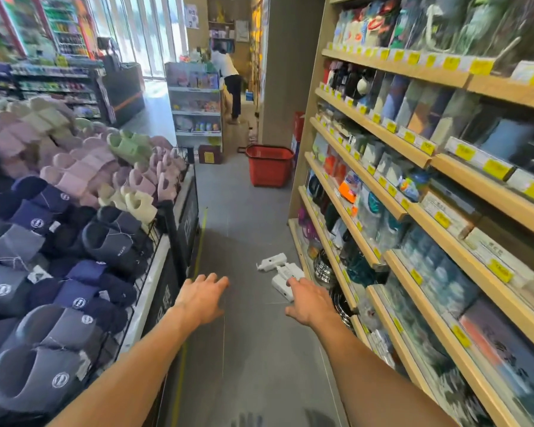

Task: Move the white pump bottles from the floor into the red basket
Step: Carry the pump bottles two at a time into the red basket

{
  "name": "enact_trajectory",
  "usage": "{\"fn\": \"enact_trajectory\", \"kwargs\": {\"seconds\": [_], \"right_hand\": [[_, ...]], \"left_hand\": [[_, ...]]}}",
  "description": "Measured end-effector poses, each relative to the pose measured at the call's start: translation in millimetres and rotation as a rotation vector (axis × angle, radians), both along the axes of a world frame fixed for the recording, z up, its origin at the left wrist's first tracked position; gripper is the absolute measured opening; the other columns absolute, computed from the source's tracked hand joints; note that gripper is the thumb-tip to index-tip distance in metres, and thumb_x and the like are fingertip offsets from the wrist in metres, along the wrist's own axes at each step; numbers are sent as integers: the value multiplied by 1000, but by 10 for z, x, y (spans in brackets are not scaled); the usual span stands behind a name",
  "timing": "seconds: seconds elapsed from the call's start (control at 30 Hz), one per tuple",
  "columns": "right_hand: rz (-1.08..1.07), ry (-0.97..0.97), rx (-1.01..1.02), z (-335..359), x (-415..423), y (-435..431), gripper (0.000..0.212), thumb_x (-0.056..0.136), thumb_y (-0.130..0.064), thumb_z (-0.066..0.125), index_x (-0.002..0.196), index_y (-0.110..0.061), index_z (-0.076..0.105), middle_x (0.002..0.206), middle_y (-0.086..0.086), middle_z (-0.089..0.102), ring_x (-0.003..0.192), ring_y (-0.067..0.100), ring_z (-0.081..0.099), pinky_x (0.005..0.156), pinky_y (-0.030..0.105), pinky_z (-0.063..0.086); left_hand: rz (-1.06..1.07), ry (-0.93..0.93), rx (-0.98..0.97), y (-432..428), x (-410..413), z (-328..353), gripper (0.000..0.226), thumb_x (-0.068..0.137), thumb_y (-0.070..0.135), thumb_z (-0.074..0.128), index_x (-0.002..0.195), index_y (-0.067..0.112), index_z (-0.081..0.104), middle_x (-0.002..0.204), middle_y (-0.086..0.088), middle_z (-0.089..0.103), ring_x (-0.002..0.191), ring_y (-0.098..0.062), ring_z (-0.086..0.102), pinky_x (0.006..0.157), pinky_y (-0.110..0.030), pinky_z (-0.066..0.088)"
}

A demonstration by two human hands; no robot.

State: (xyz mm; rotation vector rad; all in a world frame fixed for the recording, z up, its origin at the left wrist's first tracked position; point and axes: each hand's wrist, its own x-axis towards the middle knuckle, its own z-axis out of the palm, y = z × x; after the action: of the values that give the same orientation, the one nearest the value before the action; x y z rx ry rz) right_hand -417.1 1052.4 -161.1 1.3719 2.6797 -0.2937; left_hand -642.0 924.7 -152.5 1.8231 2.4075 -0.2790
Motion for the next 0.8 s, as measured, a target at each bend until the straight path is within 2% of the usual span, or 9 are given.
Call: {"fn": "enact_trajectory", "kwargs": {"seconds": [0.4, 0.8], "right_hand": [[18, -34, -20, -111, -577, 1117, 64, 89, -42, 71, 143, -23, 43, 138, 4, 54, 127, 28, 51, 105, 46, 42], [-22, -72, -24, -150, -1523, 2329, 57, 90, -38, 68, 140, -22, 45, 138, 7, 54, 129, 30, 49, 103, 46, 40]], "left_hand": [[-3, -12, 13, 1141, -480, -54, 65, 92, 43, 63, 148, 28, 33, 138, -2, 48, 126, -28, 49, 101, -45, 42], [-61, -59, 44, 2528, -1449, -219, 61, 91, 45, 62, 145, 32, 36, 137, 0, 48, 126, -27, 49, 101, -43, 42]]}}
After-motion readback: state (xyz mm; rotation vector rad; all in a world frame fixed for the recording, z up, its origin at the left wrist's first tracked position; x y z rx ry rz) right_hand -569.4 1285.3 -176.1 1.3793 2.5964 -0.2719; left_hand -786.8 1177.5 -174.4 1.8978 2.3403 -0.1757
